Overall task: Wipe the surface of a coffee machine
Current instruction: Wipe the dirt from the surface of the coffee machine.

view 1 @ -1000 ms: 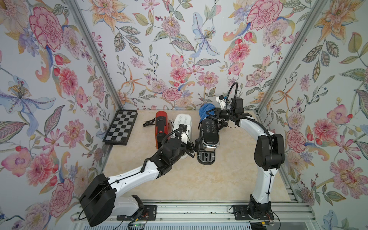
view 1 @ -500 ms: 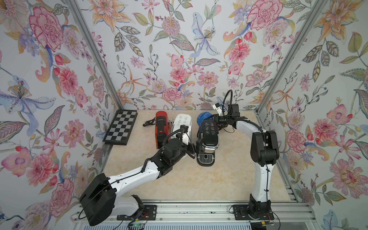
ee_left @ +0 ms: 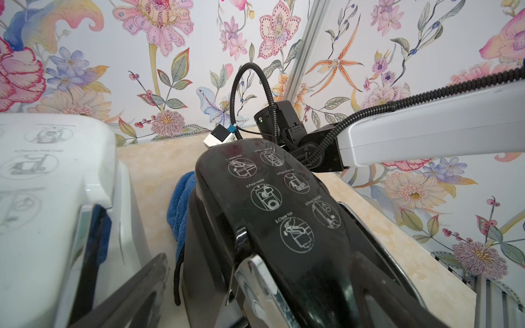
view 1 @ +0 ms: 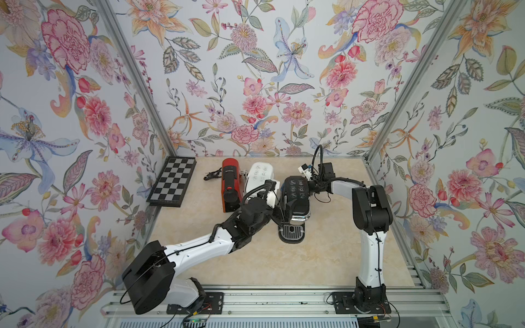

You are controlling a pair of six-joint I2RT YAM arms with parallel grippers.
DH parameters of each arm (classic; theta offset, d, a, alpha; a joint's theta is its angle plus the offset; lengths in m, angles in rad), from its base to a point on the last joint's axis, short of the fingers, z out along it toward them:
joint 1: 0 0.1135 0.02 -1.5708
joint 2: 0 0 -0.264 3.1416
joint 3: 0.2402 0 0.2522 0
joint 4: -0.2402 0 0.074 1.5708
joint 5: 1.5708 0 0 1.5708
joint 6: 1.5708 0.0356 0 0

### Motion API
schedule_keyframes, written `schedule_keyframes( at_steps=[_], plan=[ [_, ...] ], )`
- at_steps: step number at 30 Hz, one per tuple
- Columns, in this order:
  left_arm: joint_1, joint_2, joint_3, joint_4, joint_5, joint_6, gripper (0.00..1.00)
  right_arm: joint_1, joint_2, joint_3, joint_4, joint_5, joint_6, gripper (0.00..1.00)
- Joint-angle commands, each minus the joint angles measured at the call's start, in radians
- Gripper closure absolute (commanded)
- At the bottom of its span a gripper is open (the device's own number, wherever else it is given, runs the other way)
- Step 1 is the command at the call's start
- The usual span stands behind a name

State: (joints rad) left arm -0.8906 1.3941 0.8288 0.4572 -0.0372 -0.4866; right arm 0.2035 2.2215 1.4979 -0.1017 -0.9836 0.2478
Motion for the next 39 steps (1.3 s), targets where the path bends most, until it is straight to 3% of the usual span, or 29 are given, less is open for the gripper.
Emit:
schedule_keyframes(
  at_steps=[1,9,20,28,39],
  plan=[
    [-0.013,0.017,0.03,-0.017,0.008,-0.013,0.01,0.042,0.009,-0.047,-0.082,0.042,-0.089,0.67],
    [-0.017,0.036,0.035,-0.01,0.015,-0.014,0.01,0.088,0.006,-0.102,-0.117,0.262,-0.155,0.68],
    [-0.031,0.073,0.031,0.005,0.031,-0.025,0.01,0.133,-0.131,-0.174,-0.096,0.656,-0.144,0.67],
    [-0.039,0.121,0.02,0.039,0.048,-0.043,0.01,0.082,-0.379,-0.323,0.038,0.663,-0.06,0.67],
    [-0.044,0.201,0.032,0.066,0.066,-0.067,0.01,0.08,-0.58,-0.376,0.03,0.624,-0.033,0.67]
  ],
)
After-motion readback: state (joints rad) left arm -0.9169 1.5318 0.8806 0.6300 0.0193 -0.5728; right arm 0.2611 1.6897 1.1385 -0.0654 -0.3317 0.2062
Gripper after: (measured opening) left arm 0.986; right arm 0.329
